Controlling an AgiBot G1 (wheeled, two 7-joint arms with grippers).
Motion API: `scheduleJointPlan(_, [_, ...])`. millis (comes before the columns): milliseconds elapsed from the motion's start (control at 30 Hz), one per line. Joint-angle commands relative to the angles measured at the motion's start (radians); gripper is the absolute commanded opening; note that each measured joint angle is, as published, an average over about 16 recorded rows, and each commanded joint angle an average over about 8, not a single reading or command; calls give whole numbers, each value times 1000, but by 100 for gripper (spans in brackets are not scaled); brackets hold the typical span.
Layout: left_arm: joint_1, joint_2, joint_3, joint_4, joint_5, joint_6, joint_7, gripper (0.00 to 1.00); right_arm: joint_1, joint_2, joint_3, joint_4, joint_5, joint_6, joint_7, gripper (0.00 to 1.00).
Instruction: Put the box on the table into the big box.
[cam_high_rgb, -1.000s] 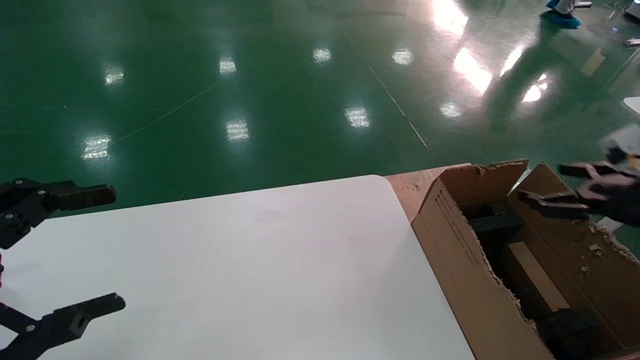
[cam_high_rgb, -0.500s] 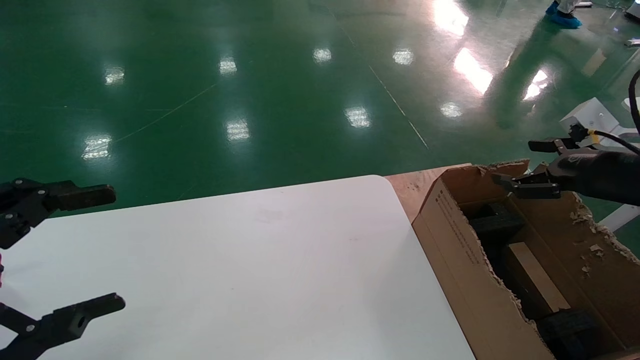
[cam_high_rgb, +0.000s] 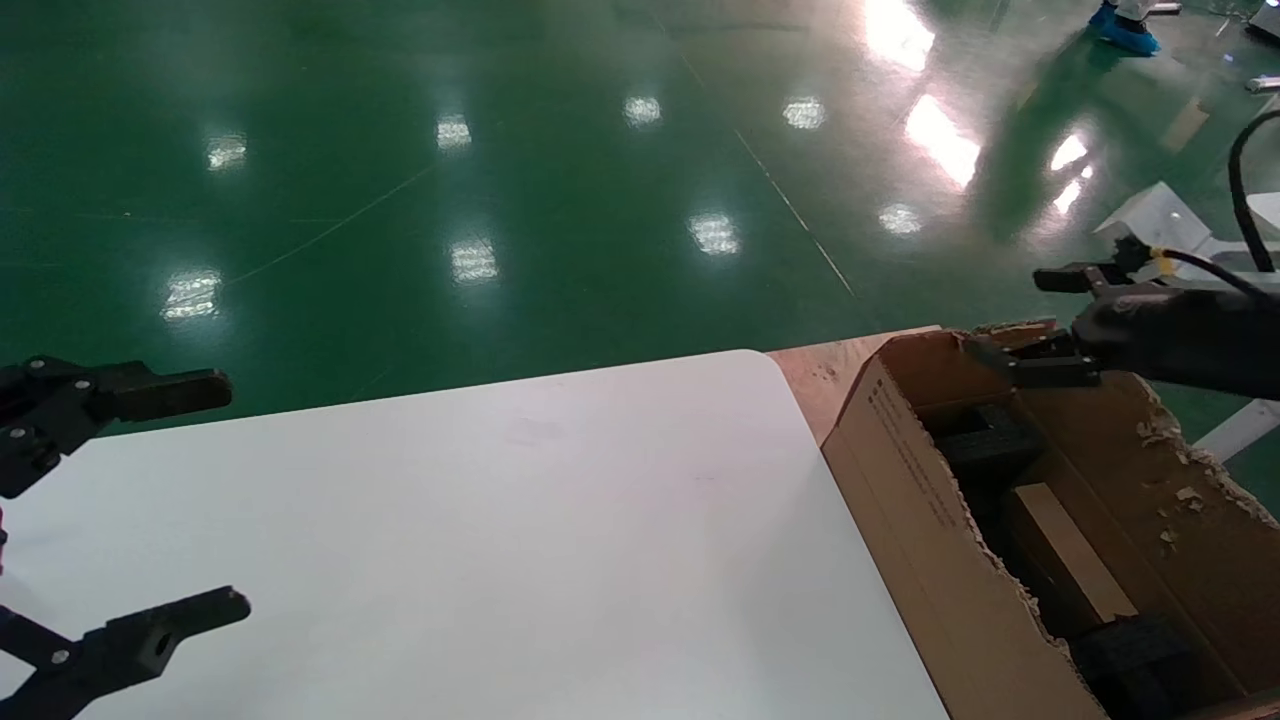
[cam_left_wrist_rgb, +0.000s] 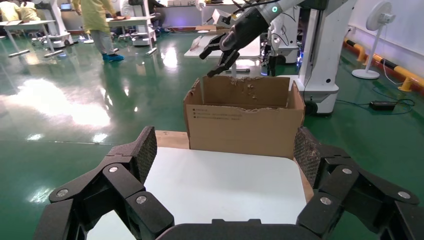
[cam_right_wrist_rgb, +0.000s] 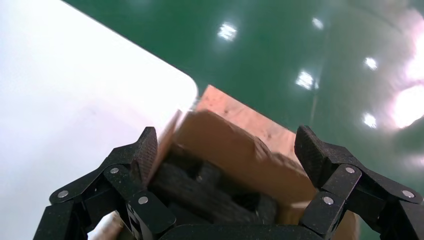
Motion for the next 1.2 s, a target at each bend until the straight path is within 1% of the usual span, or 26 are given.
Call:
scheduleJointPlan(33, [0, 0, 0, 0, 0, 0, 0, 100, -42, -13, 58, 4, -2, -21, 0, 100])
scheduleJointPlan(1200, [0, 0, 0, 0, 0, 0, 0, 100, -1033, -319, 1426, 93, -52, -507, 4, 100])
